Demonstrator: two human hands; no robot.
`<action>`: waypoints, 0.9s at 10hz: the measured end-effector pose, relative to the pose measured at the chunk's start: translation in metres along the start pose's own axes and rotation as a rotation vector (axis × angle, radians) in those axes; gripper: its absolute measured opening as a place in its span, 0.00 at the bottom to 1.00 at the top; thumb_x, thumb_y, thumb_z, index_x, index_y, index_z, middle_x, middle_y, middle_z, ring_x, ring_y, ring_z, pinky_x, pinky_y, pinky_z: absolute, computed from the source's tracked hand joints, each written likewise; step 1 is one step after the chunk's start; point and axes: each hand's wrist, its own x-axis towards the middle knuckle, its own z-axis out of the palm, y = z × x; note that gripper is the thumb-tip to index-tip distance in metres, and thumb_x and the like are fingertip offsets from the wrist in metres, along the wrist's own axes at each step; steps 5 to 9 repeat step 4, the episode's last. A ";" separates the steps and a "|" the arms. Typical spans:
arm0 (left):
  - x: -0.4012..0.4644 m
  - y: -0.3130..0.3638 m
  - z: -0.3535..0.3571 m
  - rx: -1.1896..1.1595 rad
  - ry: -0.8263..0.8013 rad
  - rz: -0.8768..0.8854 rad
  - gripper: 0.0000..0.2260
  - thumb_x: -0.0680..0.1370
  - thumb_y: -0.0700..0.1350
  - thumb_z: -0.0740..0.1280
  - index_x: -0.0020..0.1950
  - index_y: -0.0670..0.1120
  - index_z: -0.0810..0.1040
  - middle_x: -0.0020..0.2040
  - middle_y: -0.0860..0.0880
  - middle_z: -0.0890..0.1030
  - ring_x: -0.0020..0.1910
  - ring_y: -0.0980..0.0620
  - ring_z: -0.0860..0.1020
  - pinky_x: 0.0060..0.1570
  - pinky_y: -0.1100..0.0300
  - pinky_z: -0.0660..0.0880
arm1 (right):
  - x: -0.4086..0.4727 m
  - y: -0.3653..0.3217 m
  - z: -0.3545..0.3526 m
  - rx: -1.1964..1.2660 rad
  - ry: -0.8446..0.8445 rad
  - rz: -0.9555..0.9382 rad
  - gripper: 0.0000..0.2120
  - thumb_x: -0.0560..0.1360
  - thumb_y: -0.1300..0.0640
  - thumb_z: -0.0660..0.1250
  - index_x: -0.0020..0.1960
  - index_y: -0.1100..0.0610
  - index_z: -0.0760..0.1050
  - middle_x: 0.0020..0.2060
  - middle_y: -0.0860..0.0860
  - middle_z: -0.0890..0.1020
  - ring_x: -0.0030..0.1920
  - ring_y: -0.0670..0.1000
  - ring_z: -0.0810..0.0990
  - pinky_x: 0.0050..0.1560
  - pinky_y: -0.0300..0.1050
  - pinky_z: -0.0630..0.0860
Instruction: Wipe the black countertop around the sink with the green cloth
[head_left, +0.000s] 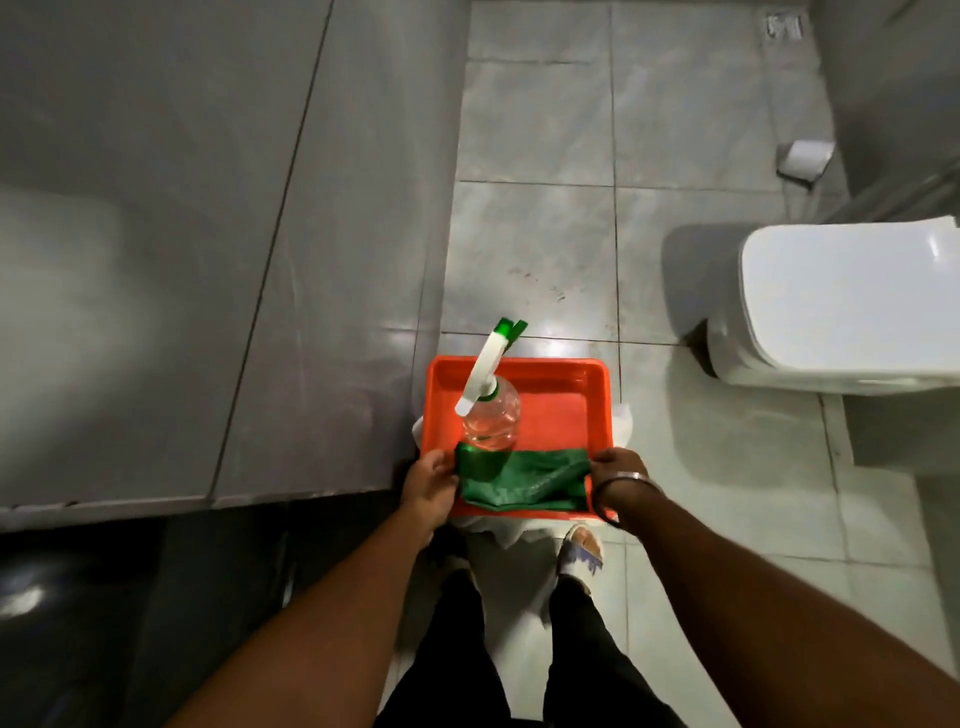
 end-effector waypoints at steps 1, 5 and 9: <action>0.008 -0.011 0.001 0.028 0.044 -0.021 0.10 0.74 0.38 0.65 0.50 0.50 0.80 0.55 0.35 0.81 0.52 0.33 0.81 0.52 0.34 0.78 | -0.021 -0.017 -0.006 -0.170 -0.063 -0.079 0.12 0.71 0.60 0.66 0.53 0.60 0.81 0.52 0.60 0.84 0.54 0.61 0.81 0.55 0.49 0.76; 0.018 0.003 0.020 0.622 0.180 -0.028 0.13 0.79 0.50 0.62 0.60 0.47 0.77 0.60 0.44 0.80 0.59 0.43 0.79 0.56 0.56 0.76 | -0.023 -0.030 -0.006 -0.535 -0.054 -0.308 0.13 0.77 0.53 0.61 0.57 0.59 0.75 0.56 0.60 0.80 0.56 0.62 0.78 0.55 0.51 0.74; 0.018 0.003 0.020 0.622 0.180 -0.028 0.13 0.79 0.50 0.62 0.60 0.47 0.77 0.60 0.44 0.80 0.59 0.43 0.79 0.56 0.56 0.76 | -0.023 -0.030 -0.006 -0.535 -0.054 -0.308 0.13 0.77 0.53 0.61 0.57 0.59 0.75 0.56 0.60 0.80 0.56 0.62 0.78 0.55 0.51 0.74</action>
